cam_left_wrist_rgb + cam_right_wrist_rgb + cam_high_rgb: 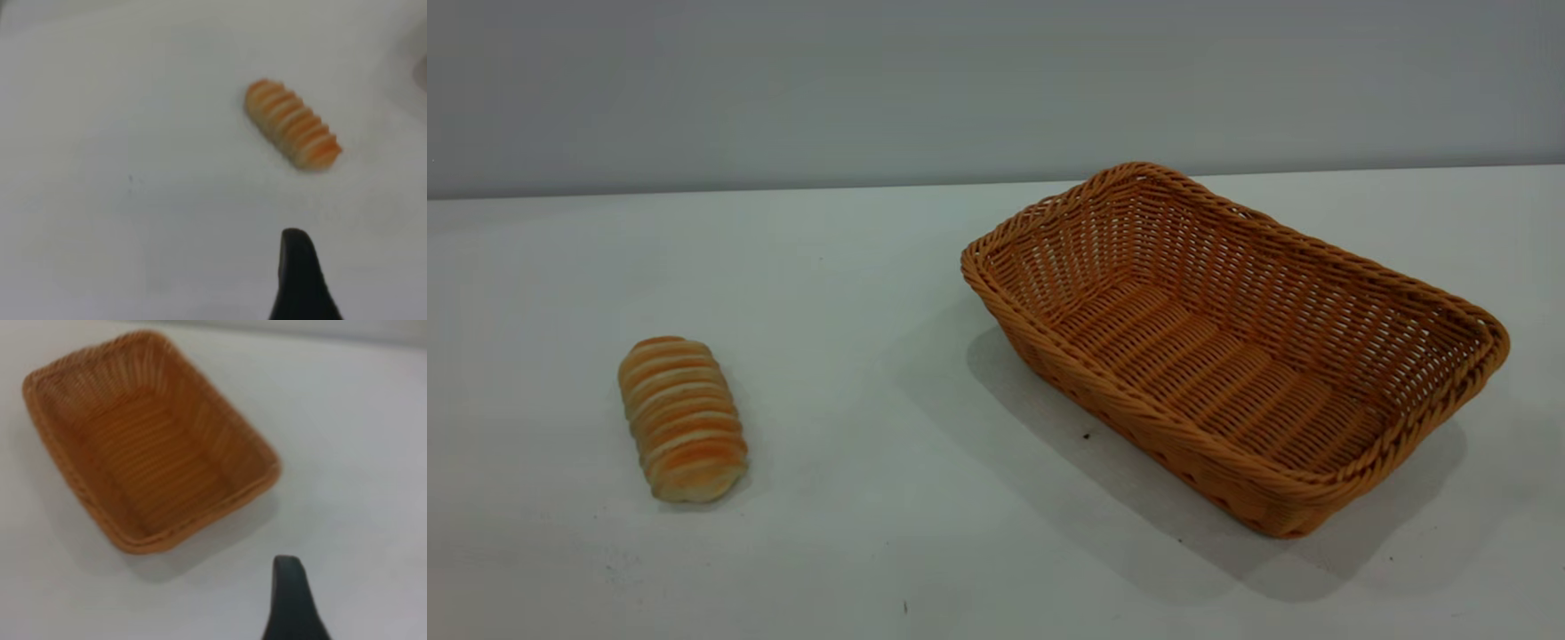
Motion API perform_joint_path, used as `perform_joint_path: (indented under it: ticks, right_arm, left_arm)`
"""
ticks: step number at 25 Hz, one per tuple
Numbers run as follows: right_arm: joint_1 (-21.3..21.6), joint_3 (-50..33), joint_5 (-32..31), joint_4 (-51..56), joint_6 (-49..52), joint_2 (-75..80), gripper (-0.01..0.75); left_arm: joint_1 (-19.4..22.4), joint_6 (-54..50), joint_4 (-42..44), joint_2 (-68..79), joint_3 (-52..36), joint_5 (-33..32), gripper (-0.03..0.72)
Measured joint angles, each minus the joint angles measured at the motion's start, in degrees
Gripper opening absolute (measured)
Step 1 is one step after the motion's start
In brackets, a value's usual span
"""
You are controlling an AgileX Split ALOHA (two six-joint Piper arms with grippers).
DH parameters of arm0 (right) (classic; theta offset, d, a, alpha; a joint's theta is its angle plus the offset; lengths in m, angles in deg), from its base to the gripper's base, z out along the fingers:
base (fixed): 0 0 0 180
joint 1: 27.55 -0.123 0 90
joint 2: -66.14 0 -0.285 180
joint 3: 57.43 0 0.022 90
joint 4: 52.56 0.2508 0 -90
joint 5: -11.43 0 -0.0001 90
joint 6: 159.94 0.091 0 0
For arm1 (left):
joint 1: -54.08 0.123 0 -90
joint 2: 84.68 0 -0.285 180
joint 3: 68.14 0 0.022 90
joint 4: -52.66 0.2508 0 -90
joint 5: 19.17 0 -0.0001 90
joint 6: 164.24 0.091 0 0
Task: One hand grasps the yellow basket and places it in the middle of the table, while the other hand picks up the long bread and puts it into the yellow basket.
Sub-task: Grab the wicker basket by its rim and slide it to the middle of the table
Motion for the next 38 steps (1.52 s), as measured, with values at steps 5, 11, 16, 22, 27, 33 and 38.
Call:
perform_joint_path:
  ticks: [5, 11, 16, 22, 27, 33, 38]
  right_arm:
    - [0.0, 1.72, 7.68, 6.93, 0.61, 18.49, 0.532]
    - [0.0, 1.84, 18.81, 17.33, 1.23, 38.61, 0.532]
    - [0.0, 2.14, 26.09, 26.4, -0.99, 54.58, 0.532]
    - [0.0, 4.28, 28.12, 40.72, -11.33, 68.82, 0.532]
    - [0.0, 6.46, 26.79, 51.51, -19.92, 75.01, 0.532]
    - [0.0, 6.58, 28.35, 55.37, -20.91, 78.71, 0.532]
    - [0.0, 10.09, 29.74, 59.78, -22.83, 85.15, 0.532]
  left_arm:
    - [0.0, -1.71, 0.0, 7.58, 1.96, 4.08, 0.513]
    - [0.0, -1.71, 0.0, 8.11, 2.22, 7.09, 0.513]
    - [0.0, -1.71, 0.0, 8.11, 2.22, 6.91, 0.513]
    - [0.0, -1.71, 0.0, 8.11, 2.22, 6.27, 0.513]
    - [0.0, -1.71, 0.0, 8.11, 2.22, 6.2, 0.513]
    - [0.0, -1.71, 0.0, 8.11, 2.22, 6.15, 0.513]
    - [0.0, -1.71, 0.0, 8.11, 2.22, 6.15, 0.513]
